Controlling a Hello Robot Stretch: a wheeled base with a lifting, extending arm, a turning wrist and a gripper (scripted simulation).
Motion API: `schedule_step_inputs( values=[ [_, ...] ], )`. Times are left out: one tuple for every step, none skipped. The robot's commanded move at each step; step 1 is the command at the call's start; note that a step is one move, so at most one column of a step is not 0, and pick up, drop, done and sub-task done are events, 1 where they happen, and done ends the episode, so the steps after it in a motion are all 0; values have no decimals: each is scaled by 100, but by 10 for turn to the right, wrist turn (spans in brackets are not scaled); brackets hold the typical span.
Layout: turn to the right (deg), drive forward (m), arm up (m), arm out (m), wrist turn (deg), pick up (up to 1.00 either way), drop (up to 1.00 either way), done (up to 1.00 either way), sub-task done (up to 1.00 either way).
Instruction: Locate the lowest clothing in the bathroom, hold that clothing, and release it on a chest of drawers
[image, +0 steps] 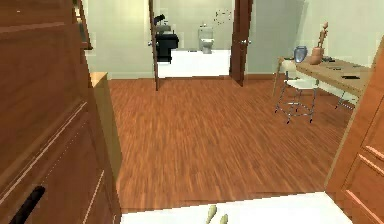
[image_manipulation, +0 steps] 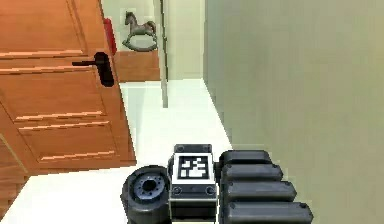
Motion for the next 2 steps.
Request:
schedule_step_inputs(
  values=[
    [0, 100, 0, 0, 0, 0, 0, 0, 0],
    [0, 55, 0, 0, 0, 0, 0, 0, 0]
  ],
)
